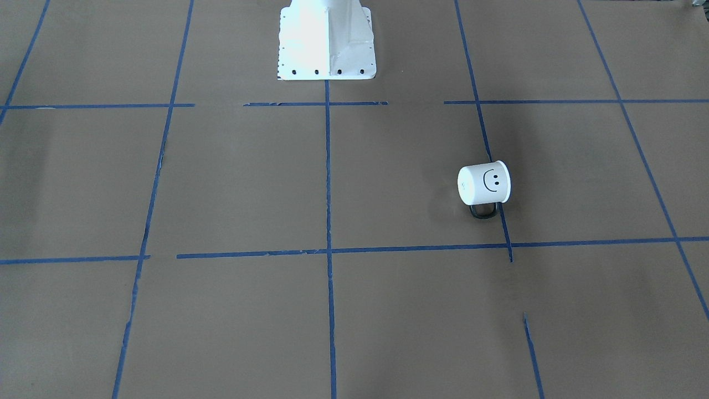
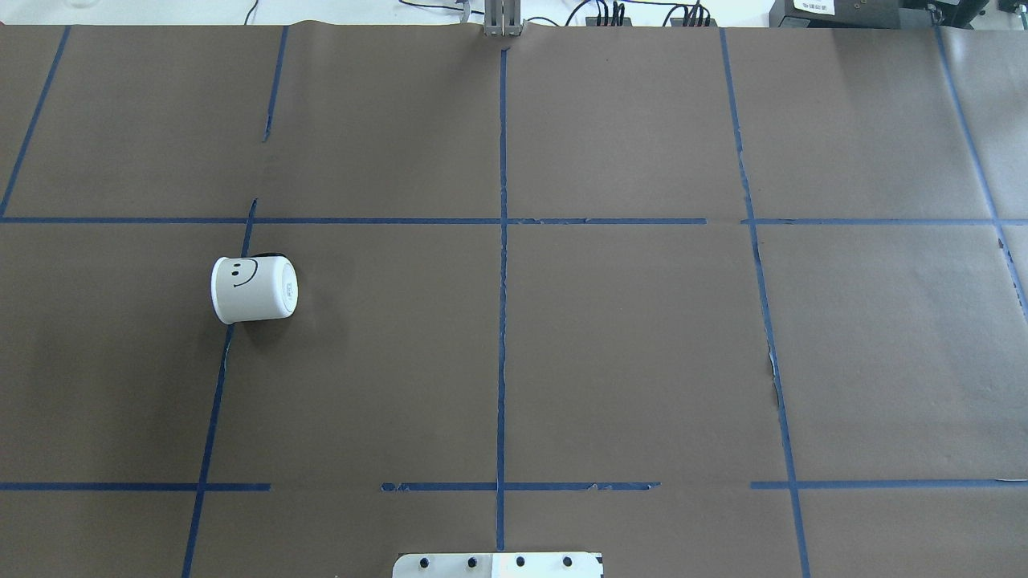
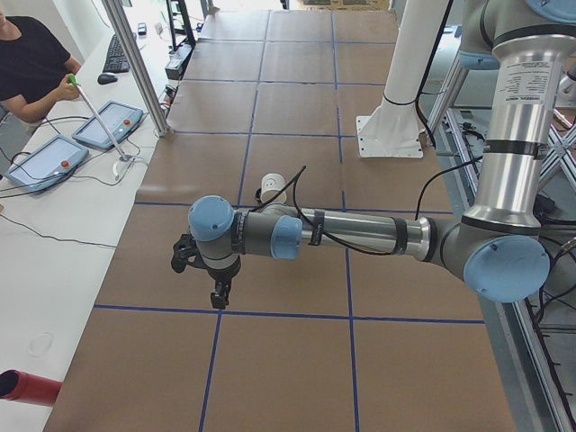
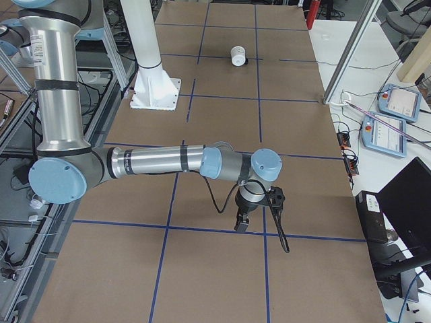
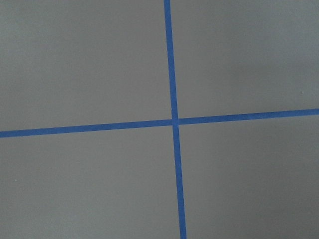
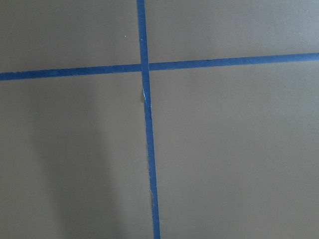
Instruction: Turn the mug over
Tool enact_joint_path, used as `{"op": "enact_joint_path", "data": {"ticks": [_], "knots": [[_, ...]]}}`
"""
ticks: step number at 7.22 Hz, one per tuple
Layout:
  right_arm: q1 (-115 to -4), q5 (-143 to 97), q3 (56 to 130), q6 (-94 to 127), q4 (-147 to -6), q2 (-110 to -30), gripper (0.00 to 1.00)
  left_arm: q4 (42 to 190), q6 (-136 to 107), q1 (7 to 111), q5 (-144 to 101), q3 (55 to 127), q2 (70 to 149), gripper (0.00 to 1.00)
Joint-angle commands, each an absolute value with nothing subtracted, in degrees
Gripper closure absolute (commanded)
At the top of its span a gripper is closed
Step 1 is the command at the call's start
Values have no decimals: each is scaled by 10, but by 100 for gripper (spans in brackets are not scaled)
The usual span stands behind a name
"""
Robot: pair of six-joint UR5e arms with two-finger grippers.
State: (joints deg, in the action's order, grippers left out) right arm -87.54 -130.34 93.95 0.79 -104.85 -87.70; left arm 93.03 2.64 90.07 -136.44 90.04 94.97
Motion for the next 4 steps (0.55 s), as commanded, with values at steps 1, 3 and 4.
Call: {"op": "enact_joint_path", "data": {"ticks": [1, 3, 4], "knots": [[-875, -1303, 940, 8, -1049, -876, 0, 1072, 27, 876, -1365, 883, 954, 0], [-875, -1303, 940, 8, -1049, -877, 0, 1169, 11, 826, -1363, 878, 954, 0], [-875, -1303, 940, 8, -1049, -877, 0, 1212, -40, 808, -1365, 876, 954, 0]]}}
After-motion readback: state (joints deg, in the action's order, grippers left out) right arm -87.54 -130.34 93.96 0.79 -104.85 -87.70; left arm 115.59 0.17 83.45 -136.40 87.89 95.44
